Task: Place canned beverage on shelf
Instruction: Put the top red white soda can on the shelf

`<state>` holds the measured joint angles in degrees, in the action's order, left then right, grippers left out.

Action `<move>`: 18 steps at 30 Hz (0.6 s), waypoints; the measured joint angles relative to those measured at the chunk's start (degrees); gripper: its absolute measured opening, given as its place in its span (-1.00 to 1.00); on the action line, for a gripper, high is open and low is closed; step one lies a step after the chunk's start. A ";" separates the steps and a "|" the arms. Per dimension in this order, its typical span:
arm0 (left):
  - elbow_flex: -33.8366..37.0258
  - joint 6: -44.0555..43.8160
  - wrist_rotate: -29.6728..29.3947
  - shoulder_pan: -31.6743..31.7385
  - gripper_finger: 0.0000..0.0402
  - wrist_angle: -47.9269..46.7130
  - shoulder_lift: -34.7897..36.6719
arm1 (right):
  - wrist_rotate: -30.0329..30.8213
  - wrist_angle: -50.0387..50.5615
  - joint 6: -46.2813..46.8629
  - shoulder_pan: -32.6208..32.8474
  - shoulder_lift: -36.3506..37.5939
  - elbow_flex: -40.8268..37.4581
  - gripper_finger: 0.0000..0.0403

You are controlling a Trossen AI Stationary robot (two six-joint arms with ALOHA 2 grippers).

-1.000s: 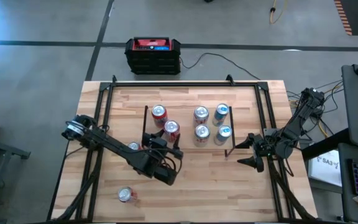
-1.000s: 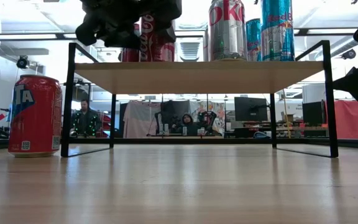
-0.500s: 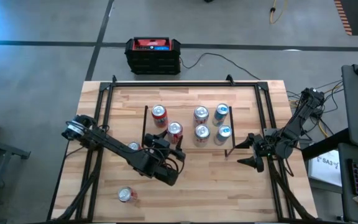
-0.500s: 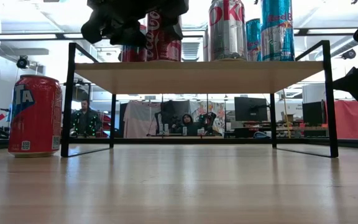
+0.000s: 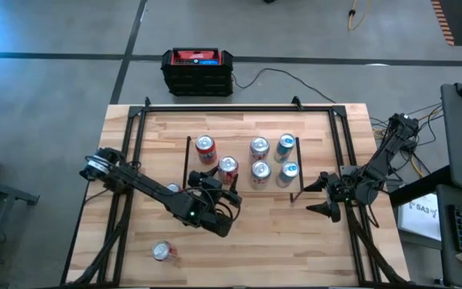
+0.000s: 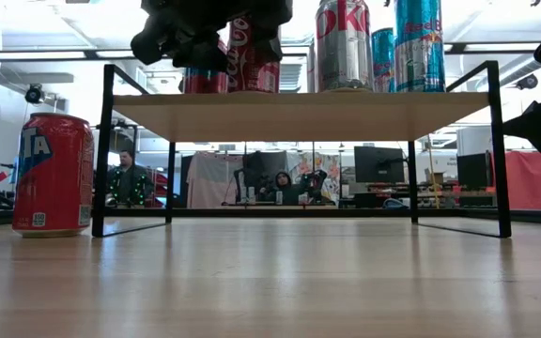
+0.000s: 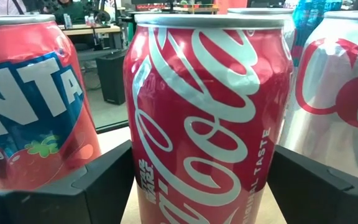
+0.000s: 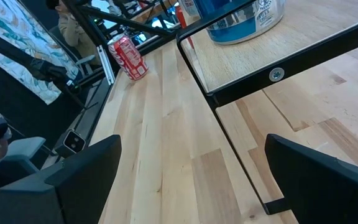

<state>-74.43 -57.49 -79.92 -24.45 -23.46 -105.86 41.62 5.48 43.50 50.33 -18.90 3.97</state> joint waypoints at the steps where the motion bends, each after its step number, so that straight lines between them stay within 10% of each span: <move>1: 0.00 0.00 0.00 0.00 0.56 0.00 0.00 | 0.01 0.00 0.01 0.01 0.00 0.00 0.91; 18: -0.04 0.04 -1.00 -1.03 0.96 -0.09 0.09 | 0.01 0.00 0.00 0.01 0.00 0.00 0.91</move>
<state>-74.48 -57.45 -80.92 -25.48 -23.55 -105.78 41.63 5.48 43.50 50.35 -18.90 3.97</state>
